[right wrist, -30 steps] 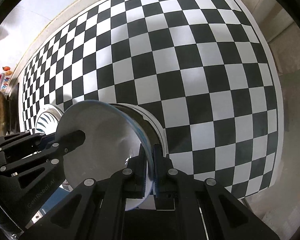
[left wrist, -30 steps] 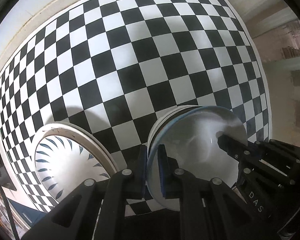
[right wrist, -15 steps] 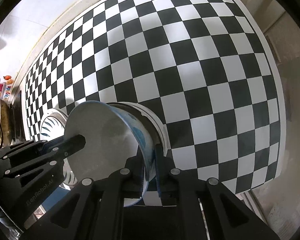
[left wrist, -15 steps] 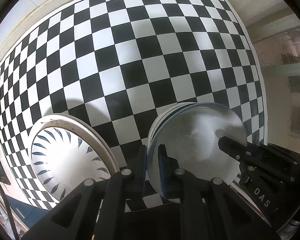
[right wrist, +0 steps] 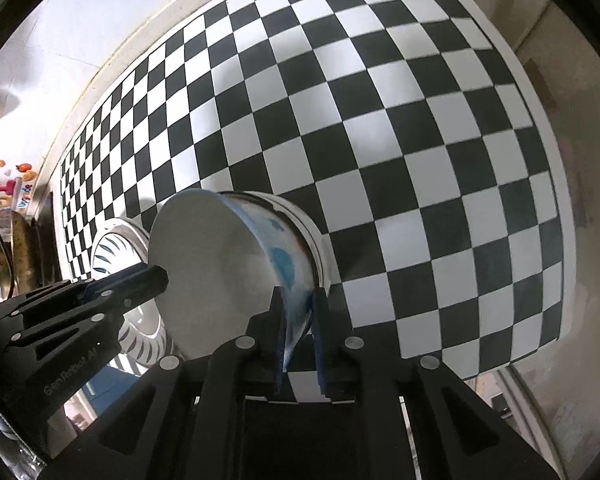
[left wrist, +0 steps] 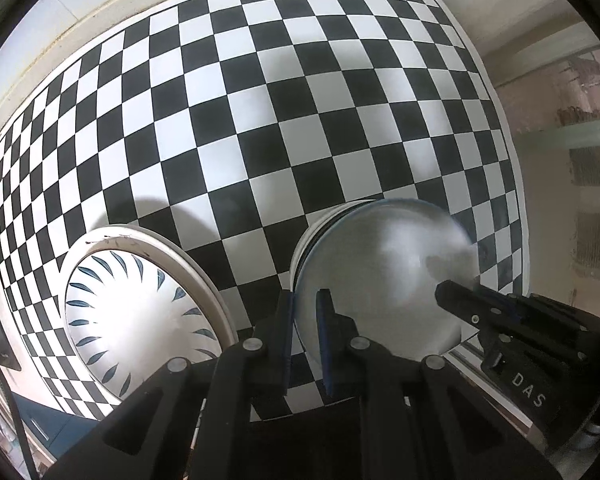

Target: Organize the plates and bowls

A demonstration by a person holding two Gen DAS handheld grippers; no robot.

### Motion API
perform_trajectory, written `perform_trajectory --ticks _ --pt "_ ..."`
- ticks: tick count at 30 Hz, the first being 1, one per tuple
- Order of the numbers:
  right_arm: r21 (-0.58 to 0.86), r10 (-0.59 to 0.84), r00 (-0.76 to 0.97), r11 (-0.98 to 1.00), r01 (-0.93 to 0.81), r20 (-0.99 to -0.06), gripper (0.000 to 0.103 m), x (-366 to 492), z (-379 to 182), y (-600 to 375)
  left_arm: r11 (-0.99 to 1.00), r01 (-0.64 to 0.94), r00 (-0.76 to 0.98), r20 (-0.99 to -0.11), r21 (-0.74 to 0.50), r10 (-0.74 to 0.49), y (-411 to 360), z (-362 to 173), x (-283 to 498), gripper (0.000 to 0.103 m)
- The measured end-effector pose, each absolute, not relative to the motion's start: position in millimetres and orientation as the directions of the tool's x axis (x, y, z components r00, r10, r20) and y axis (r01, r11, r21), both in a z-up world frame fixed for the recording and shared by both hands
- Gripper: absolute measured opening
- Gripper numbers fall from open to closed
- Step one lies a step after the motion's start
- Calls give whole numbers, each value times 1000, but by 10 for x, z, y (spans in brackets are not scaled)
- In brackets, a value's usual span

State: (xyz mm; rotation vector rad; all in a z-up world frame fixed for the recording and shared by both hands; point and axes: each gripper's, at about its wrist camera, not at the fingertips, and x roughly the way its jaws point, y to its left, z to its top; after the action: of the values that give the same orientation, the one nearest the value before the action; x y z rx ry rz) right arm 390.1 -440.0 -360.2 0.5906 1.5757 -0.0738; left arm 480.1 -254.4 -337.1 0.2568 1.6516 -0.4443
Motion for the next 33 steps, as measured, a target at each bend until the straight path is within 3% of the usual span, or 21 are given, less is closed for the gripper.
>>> perform_trajectory --ticks 12,20,33 --pt "235 232 54 894 381 -971 13 3894 -3466 -4385 895 435 -61 -995 -98 -79 -2553 -3218 4680 10" --pt "165 128 133 932 323 -983 13 3679 -3013 -4219 873 486 87 -991 -45 -100 -2453 -2715 4407 10" --pt "156 71 290 947 282 -954 13 3122 -2021 -3980 866 497 208 -963 -46 -171 -2146 -1901 4047 10"
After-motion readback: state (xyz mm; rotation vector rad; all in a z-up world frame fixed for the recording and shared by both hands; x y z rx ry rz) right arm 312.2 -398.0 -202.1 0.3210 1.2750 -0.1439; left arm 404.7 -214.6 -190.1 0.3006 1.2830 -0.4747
